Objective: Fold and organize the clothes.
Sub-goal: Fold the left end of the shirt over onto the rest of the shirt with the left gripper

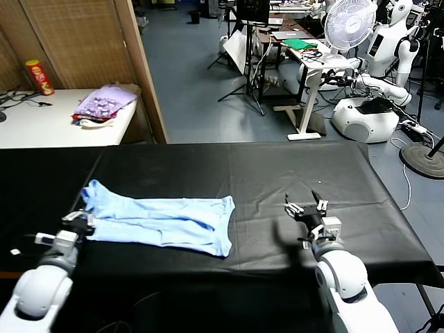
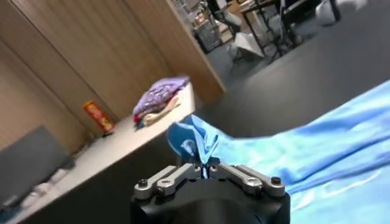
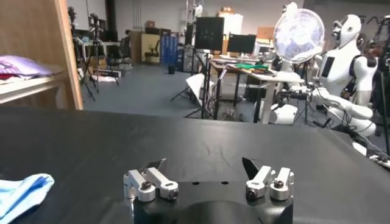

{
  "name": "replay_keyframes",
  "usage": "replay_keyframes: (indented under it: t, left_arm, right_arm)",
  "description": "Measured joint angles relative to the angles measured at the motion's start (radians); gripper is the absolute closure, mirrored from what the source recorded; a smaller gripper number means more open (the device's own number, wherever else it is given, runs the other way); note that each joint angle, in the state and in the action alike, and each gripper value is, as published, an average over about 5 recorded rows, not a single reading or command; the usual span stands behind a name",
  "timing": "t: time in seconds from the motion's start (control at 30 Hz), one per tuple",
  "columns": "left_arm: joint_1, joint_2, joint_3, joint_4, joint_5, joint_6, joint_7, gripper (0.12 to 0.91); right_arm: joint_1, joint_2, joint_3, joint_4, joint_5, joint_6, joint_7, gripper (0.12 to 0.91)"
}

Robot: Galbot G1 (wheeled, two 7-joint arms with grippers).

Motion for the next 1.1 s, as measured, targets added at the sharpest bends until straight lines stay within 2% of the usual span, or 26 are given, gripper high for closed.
replay_keyframes:
  t: [0.13,0.3,0.6,0.8,0.97,1.1]
  left_arm:
    - [-0.04,-0.068,0.095,-0.064,-0.166,0.039,-0.027,0.877]
    - [-0.079,-0.155,0.193,-0.077,-0.215,0.039,-0.034,0.877]
    - [-0.105,-0.279,0.291,-0.063,-0.201,0.033,-0.041,0.877]
    - [-0.115,-0.328,0.329,-0.044,-0.143,0.016,-0.039,0.877]
    - [-0.12,-0.362,0.351,-0.013,-0.062,-0.007,-0.017,0.864]
    - [-0.11,-0.384,0.368,0.0,-0.036,-0.022,0.004,0.712]
  right_arm:
    - [-0.013,0.0,0.014,0.005,-0.004,-0.001,0.0,0.227]
    - [-0.017,0.01,0.017,0.006,-0.017,-0.002,0.001,0.227]
    - [-0.015,0.024,0.007,-0.005,-0.028,-0.002,0.0,0.227]
    - [-0.007,0.027,-0.003,-0.015,-0.03,-0.002,-0.002,0.227]
    - [-0.005,0.029,-0.015,-0.02,-0.032,-0.002,-0.005,0.227]
    - [0.003,0.023,-0.029,-0.024,-0.031,-0.002,-0.012,0.227]
